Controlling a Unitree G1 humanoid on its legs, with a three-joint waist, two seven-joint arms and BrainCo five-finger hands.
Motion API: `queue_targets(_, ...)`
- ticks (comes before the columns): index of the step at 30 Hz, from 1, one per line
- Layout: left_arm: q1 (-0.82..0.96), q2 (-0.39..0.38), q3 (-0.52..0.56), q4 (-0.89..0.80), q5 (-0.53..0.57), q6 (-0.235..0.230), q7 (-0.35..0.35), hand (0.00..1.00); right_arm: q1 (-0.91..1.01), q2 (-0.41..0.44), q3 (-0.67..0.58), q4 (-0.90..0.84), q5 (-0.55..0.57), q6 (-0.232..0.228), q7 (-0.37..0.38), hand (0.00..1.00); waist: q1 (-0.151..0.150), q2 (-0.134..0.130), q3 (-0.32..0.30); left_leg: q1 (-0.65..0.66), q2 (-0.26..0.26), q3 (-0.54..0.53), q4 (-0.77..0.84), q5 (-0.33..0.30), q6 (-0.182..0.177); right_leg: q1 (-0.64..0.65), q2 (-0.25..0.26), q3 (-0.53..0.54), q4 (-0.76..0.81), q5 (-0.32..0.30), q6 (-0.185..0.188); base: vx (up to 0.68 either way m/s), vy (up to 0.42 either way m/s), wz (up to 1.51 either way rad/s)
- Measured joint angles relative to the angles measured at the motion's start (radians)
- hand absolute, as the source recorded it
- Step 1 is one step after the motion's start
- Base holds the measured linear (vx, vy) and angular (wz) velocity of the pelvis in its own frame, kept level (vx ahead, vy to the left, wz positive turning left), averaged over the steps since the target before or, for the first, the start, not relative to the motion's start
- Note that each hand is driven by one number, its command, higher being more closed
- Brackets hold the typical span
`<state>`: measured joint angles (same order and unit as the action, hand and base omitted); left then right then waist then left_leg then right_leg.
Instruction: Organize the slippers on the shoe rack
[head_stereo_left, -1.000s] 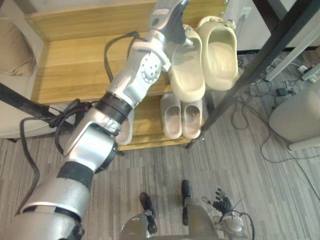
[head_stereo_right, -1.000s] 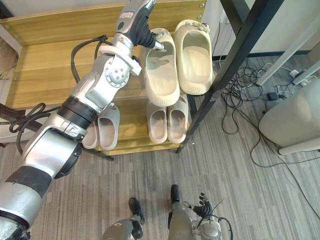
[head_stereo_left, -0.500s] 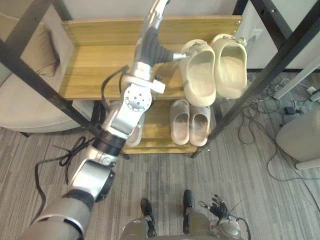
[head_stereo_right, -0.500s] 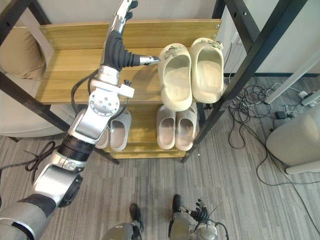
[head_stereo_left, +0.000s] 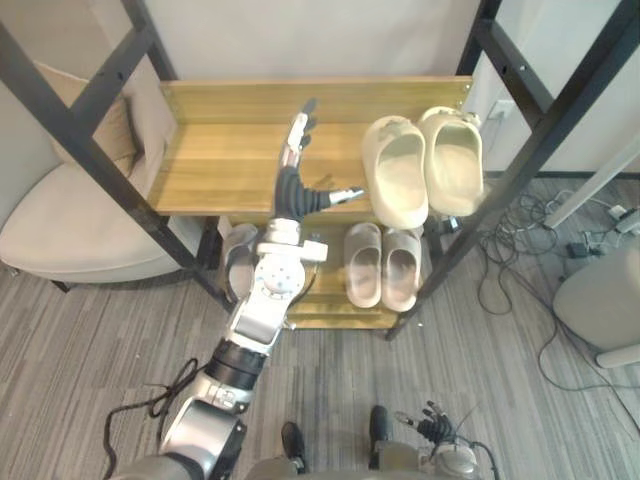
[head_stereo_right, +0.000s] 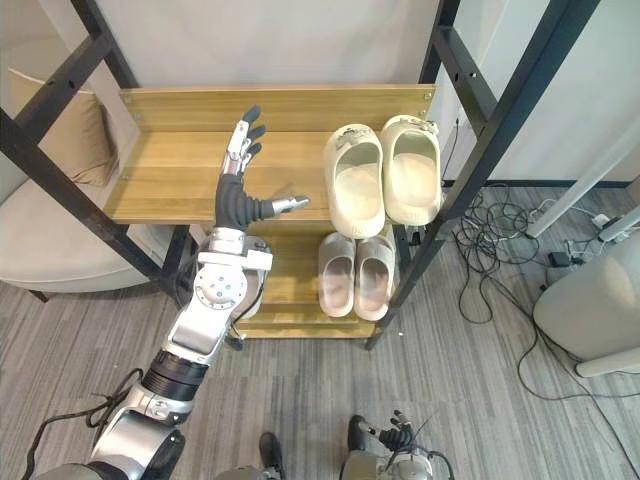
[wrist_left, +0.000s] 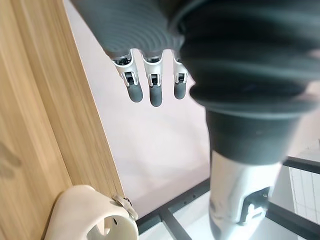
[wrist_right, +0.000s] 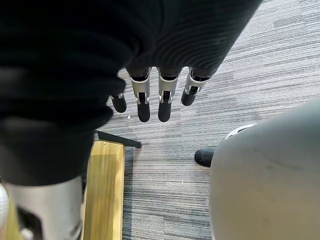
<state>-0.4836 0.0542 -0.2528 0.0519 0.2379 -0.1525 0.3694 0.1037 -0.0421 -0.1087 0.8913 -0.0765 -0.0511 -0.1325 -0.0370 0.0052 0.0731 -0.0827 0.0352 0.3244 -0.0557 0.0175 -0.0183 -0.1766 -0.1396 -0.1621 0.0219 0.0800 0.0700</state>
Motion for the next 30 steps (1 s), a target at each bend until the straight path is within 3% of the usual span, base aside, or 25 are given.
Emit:
queue_targets(12,0.104,-0.024,-0.005,0.109,0.016,0.013,0.001,0.0,-0.014,0.002,0.014,0.029,-0.001,0.007,-0.008,0.0,-0.002,-0.007,-0.014,0.049,-0.001,-0.006,-0.046,0.02,-0.003,0.057,0.013,-0.026,-0.051,0.004,0.0,0.0,0.001,0.03)
queue_targets(30,0.112,-0.05,-0.128,0.177,0.017,0.015,-0.005,0.0,-0.024,0.029,0.015,0.026,0.009,0.012,-0.027,0.0,-0.001,-0.025,-0.022,0.055,0.004,-0.019,-0.046,0.017,-0.008,0.091,0.019,-0.051,-0.087,0.009,0.0,-0.02,-0.005,0.03)
